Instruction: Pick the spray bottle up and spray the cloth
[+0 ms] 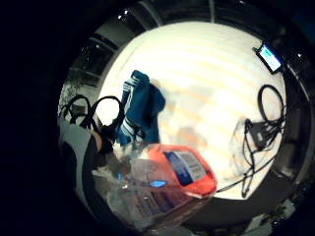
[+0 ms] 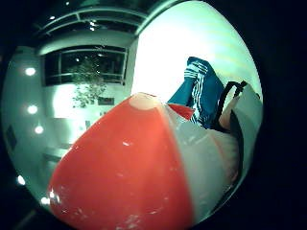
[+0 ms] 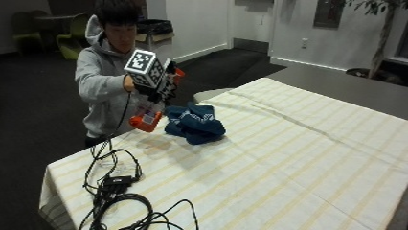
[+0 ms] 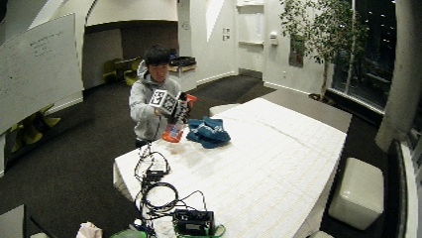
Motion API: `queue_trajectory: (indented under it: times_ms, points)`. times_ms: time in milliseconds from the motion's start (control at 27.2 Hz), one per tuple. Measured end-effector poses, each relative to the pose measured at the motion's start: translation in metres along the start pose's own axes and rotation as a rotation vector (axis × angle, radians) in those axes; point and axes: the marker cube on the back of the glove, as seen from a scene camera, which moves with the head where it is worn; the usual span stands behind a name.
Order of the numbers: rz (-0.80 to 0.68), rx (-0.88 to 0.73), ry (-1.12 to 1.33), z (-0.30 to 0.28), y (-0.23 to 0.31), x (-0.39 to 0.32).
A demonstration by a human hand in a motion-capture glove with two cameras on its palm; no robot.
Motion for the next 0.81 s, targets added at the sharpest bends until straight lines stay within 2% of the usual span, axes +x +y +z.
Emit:
queue_trajectory:
  times_ms: [184, 331, 552, 810]
  points:
    - [0.024, -0.227, 0.305, 0.009, -0.026, -0.043]
    - [0.076, -0.303, 0.521, 0.034, -0.045, -0.063]
    - [0.093, -0.393, 0.565, 0.084, -0.056, -0.059]
    - [0.100, -0.379, 0.590, 0.072, -0.050, -0.076]
